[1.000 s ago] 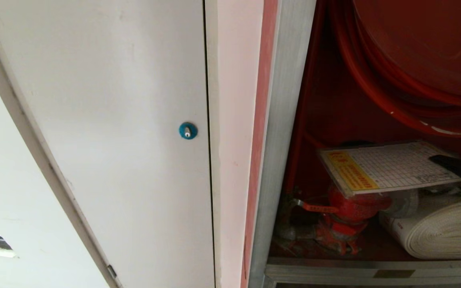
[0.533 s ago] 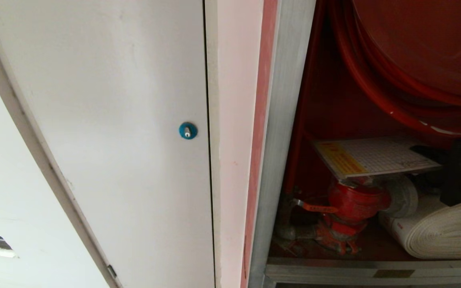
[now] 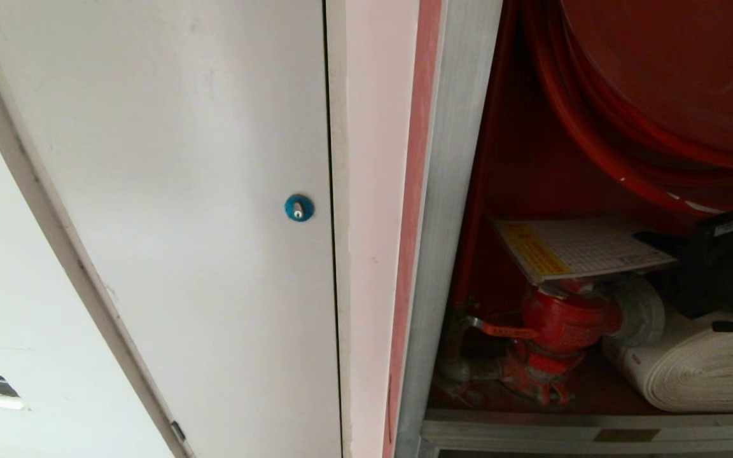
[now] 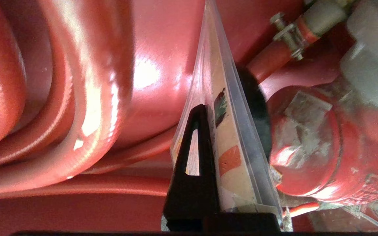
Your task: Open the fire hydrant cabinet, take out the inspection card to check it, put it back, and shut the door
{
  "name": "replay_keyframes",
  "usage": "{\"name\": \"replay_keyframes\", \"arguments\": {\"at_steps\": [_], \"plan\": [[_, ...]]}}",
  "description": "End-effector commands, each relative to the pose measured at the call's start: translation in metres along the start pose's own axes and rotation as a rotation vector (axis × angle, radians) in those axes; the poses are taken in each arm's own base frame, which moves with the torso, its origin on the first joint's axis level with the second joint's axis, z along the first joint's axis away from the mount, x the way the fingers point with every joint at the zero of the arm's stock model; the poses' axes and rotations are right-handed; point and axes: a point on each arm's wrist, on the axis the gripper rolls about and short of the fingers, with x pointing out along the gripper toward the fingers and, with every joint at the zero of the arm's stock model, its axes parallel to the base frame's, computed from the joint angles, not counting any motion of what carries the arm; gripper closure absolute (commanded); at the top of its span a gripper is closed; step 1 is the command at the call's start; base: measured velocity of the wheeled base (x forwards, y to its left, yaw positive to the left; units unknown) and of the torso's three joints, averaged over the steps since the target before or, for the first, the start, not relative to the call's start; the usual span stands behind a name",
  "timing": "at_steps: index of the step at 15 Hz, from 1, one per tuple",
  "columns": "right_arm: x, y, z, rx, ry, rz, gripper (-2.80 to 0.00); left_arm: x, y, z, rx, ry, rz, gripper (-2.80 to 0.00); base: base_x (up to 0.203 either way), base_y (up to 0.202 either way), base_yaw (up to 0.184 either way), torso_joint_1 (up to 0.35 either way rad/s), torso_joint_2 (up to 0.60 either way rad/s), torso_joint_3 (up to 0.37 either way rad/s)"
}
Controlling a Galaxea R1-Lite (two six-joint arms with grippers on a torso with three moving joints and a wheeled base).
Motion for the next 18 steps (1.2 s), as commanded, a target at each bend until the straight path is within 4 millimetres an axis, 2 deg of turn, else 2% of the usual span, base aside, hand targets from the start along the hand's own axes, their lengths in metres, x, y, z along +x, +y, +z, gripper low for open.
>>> {"name": "replay_keyframes", "arguments": {"at_steps": [1,10,11,18], "plan": [[0.0015,-0.0031,0.0036,0.012,-0.013,-0.011,0.0,0.0001,0.0,0.0,0.001,0.001,0.0,0.0,0.0,0.0,0.0,0.0,0.0,0.0],[0.0059,-0.0045,0.0067,0.046,-0.027,0.012,0.0,0.0001,0.0,0.0,0.002,0.001,-0.001,0.0,0.0,0.0,0.0,0.0,0.0,0.0],[0.0054,-0.0041,0.0067,0.046,-0.027,0.014,-2.8,0.0001,0.0,0.0,0.0,0.001,0.0,0.0,0.0,0.0,0.0,0.0,0.0,0.0],[0.0015,-0.009,0.0046,0.036,-0.027,-0.001,-2.8,0.0001,0.0,0.0,0.0,0.001,0.0,0.0,0.0,0.0,0.0,0.0,0.0,0.0]]}}
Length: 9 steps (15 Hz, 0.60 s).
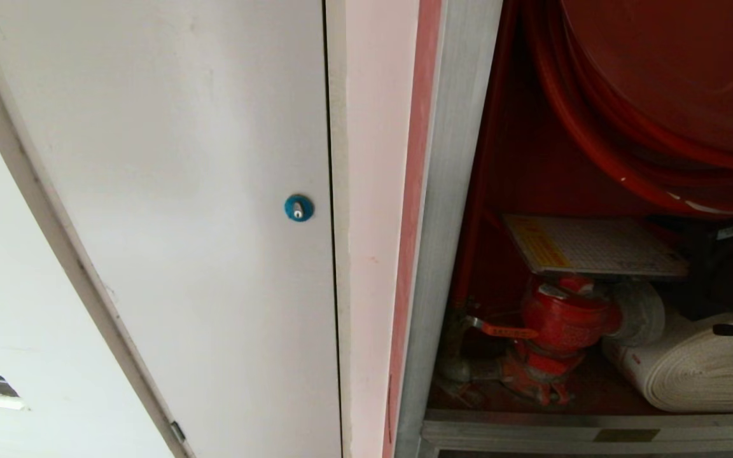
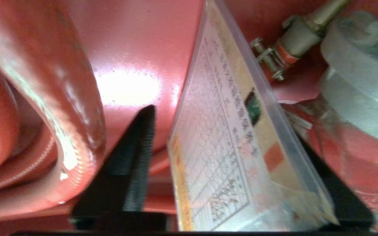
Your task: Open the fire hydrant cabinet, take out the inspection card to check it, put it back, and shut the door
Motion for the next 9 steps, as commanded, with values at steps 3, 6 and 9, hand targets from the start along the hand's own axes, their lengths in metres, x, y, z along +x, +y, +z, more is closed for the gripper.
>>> {"name": "replay_keyframes", "arguments": {"at_steps": [3,6,9], "plan": [[-0.013,-0.006,-0.004,-0.015,0.004,-0.005,-2.8,0.0,0.0,0.0,0.0,0.001,-0.001,0.0,0.0,0.0,0.0,0.0,0.0,0.0],[-0.036,-0.01,-0.01,-0.044,0.021,0.015,-2.8,0.0,0.0,0.0,0.0,0.001,-0.001,0.0,0.0,0.0,0.0,0.0,0.0,0.0],[-0.072,-0.006,-0.016,-0.085,0.025,0.1,-2.8,0.0,0.0,0.0,0.0,-0.002,-0.001,0.0,0.0,0.0,0.0,0.0,0.0,0.0]]}}
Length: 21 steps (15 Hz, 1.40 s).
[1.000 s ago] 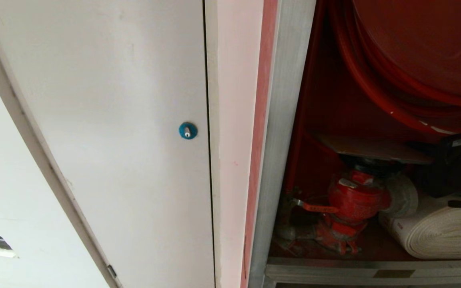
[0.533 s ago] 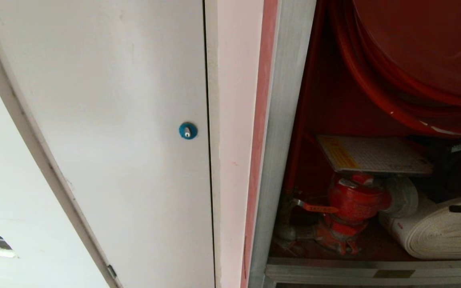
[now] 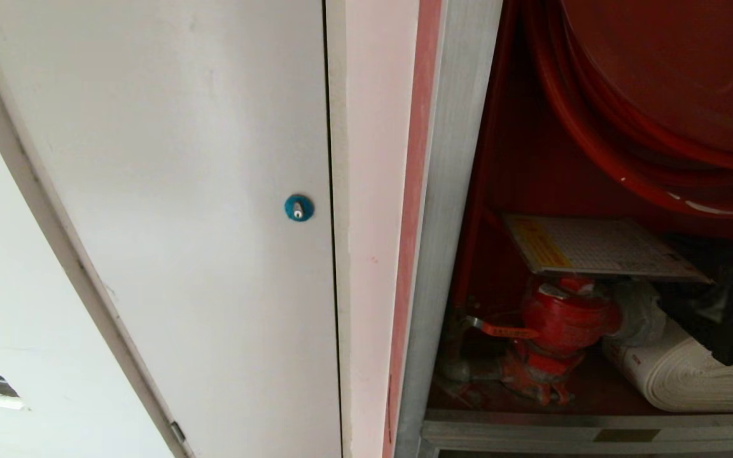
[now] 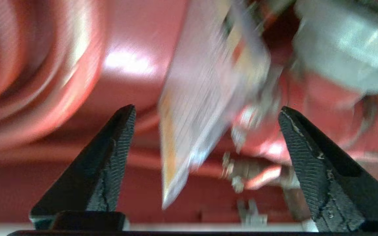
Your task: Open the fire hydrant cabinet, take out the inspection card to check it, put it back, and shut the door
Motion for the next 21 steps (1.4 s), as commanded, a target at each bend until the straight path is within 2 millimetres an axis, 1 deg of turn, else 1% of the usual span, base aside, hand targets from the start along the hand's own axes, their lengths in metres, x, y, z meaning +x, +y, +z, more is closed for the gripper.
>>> {"name": "replay_keyframes", "arguments": {"at_steps": [1,4,7,9,10,11,13,14,15,16,18,20,21], "plan": [[-0.033,0.007,-0.006,-0.029,-0.013,0.092,-2.8,0.0,0.0,0.0,0.0,0.001,0.0,0.0,0.0,0.0,0.0,0.0,0.0,0.0],[-0.074,-0.004,-0.02,-0.124,0.003,0.136,-2.8,0.0,0.0,0.0,0.0,0.0,0.0,0.0,0.0,0.0,0.0,0.0,0.0,0.0],[-0.122,-0.016,-0.037,-0.242,0.015,0.193,-2.8,0.0,0.0,0.0,0.0,-0.002,0.0,0.0,0.0,0.0,0.0,0.0,0.0,0.0],[-0.154,-0.028,-0.049,-0.35,0.008,0.234,-2.8,0.0,0.0,0.0,-0.001,-0.002,-0.001,0.0,0.0,0.0,0.0,0.0,0.0,0.0],[-0.164,-0.034,-0.054,-0.421,0.015,0.226,-2.8,0.0,0.0,0.0,0.0,-0.003,0.0,0.0,0.0,0.0,0.0,0.0,0.0,0.0],[-0.171,-0.038,-0.056,-0.523,0.022,0.214,-2.8,0.0,0.0,0.0,0.0,-0.002,-0.001,0.0,0.0,0.0,0.0,0.0,0.0,0.0],[-0.174,-0.035,-0.056,-0.67,0.025,0.211,-2.8,0.0,0.0,0.0,0.0,-0.002,-0.002,0.0,0.0,0.0,0.0,0.0,0.0,0.0],[-0.176,-0.03,-0.056,-0.721,0.016,0.227,0.0,0.0,0.0,0.0,0.0,-0.003,-0.002,0.0,0.0,0.0,0.0,0.0,0.0,0.0],[-0.178,-0.028,-0.055,-0.749,0.013,0.235,0.0,0.0,0.0,0.0,0.0,-0.003,-0.001,0.0,0.0,0.0,0.0,0.0,0.0,0.0],[-0.179,-0.024,-0.054,-0.818,0.003,0.243,0.0,0.0,0.0,0.0,0.0,-0.003,-0.001,0.0,0.0,0.0,0.0,0.0,0.0,0.0],[-0.178,-0.026,-0.055,-1.017,-0.008,0.231,0.0,0.0,0.0,0.0,0.0,-0.003,-0.002,0.0,0.0,0.0,0.0,0.0,0.0,0.0],[-0.173,-0.037,-0.057,-1.203,0.002,0.205,0.0,0.0,0.0,0.0,-0.001,-0.003,-0.002,0.0,0.0,0.0,0.0,0.0,0.0,0.0],[-0.17,-0.044,-0.059,-1.259,0.016,0.193,0.0,0.0,0.0,0.0,-0.001,-0.003,-0.002,0.0,0.0,0.0,0.0,0.0,0.0,0.0]]}}
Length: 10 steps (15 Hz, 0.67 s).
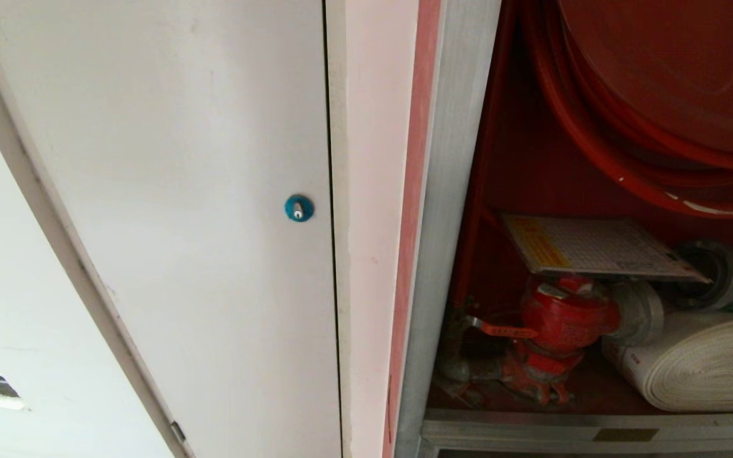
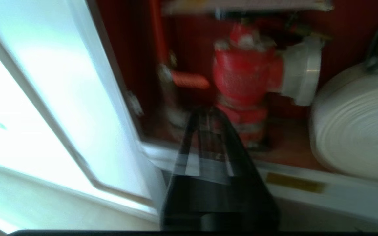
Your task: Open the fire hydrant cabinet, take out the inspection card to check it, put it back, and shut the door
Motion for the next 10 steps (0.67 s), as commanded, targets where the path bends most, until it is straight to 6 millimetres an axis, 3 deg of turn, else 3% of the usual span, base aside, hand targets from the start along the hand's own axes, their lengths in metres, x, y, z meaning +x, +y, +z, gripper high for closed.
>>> {"name": "replay_keyframes", "arguments": {"at_steps": [1,5,10], "plan": [[0.003,-0.002,-0.012,-0.095,0.031,0.001,0.0,0.0,0.0,0.0,0.0,0.001,0.0,0.0,0.0,0.0,0.0,0.0,0.0,0.0],[0.012,-0.008,-0.041,-0.161,-0.03,-0.006,0.0,0.0,0.0,0.0,0.002,0.001,0.001,0.0,0.0,0.0,0.0,0.0,0.0,0.0],[0.012,-0.009,-0.054,-0.145,0.024,0.052,0.0,0.0,0.0,0.0,0.002,0.002,0.0,0.0,0.0,0.0,0.0,0.0,0.0,0.0]]}}
